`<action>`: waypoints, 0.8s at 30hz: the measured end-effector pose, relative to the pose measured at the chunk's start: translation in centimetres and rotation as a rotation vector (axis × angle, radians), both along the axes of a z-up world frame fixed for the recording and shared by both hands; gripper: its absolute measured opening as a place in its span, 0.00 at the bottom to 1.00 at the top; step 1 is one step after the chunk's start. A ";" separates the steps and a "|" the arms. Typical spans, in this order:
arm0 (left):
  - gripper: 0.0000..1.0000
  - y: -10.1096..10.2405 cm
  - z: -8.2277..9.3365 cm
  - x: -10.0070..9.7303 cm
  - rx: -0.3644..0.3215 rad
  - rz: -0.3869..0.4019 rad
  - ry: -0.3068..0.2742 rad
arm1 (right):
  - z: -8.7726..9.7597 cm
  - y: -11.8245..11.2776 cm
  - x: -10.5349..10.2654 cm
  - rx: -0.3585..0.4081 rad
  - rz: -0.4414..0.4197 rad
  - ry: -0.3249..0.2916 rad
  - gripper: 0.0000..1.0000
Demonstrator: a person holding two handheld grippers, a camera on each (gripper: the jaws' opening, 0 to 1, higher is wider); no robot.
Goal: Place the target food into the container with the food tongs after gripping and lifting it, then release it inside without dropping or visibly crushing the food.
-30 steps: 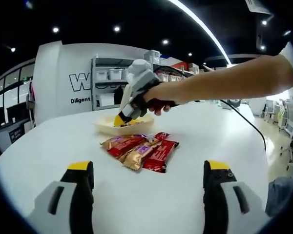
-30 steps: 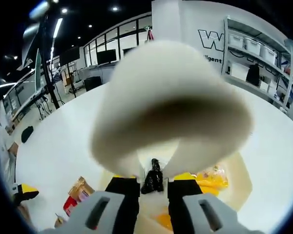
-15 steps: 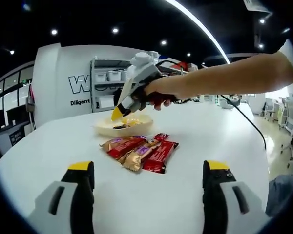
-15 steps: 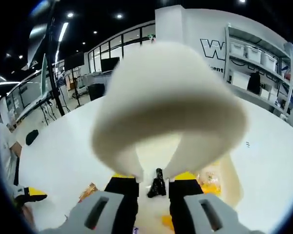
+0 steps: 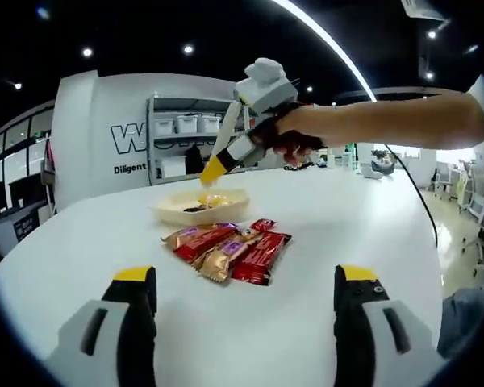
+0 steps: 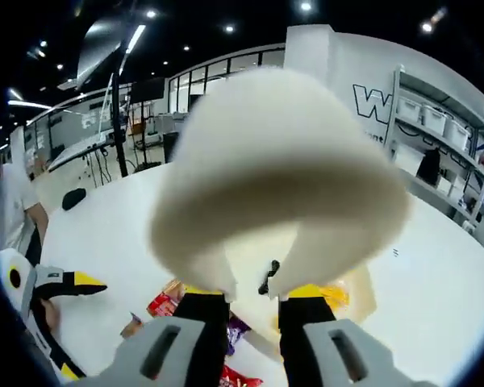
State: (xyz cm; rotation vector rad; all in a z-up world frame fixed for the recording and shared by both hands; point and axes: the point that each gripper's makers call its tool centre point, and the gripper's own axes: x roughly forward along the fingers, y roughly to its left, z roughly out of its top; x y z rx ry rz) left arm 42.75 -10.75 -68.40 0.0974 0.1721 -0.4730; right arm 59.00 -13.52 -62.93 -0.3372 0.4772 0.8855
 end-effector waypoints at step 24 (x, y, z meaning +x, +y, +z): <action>0.88 -0.2 0.0 -0.3 -0.012 -0.005 0.009 | -3.3 -5.2 -5.3 0.102 0.282 0.097 0.18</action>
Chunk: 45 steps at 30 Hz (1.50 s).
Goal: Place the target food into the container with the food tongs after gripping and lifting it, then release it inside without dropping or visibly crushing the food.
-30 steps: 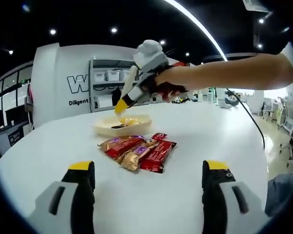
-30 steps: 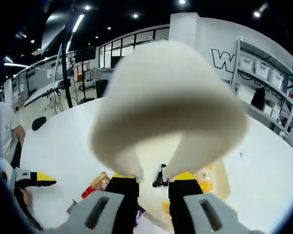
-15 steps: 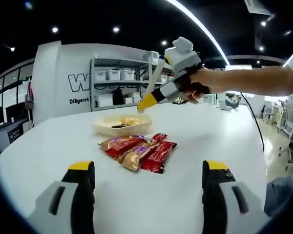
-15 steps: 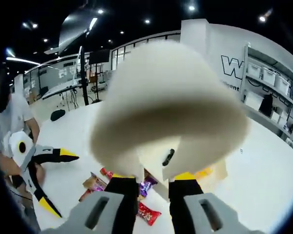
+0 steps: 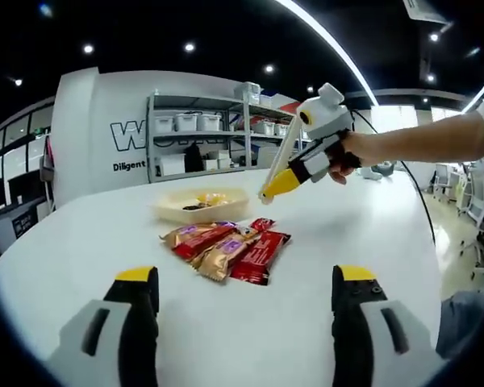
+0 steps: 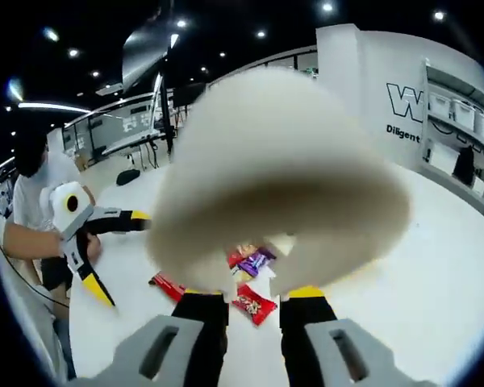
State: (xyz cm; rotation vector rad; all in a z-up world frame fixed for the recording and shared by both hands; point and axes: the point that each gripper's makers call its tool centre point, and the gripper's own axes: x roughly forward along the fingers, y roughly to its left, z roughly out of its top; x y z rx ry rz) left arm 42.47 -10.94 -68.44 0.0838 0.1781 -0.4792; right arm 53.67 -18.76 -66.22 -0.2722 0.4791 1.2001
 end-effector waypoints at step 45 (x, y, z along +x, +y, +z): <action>0.85 -0.6 0.1 -0.1 0.009 -0.023 -0.008 | -1.1 -1.7 -3.4 -0.160 0.239 -0.026 0.21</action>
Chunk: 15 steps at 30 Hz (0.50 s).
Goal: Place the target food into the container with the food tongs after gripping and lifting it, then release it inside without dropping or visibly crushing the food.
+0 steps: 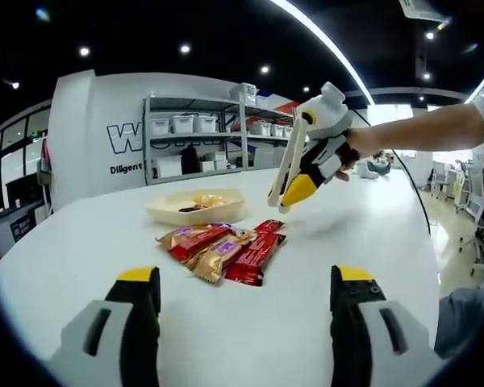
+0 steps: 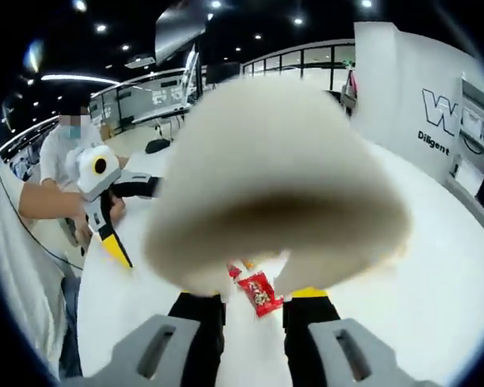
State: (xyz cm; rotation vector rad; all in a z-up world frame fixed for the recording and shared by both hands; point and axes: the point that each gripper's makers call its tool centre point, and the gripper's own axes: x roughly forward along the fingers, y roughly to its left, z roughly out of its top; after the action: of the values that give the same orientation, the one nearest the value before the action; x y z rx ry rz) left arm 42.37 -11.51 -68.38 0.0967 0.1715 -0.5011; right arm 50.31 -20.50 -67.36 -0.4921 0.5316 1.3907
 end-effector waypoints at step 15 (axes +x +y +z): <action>0.83 -0.2 -0.1 -0.1 0.008 -0.003 0.002 | -1.3 1.4 1.3 -0.067 0.130 -0.154 0.22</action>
State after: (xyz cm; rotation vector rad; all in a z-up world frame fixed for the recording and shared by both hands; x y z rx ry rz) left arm 42.26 -11.66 -68.47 0.1045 0.1759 -0.5037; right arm 51.57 -19.10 -68.65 -0.6918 0.4279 1.4481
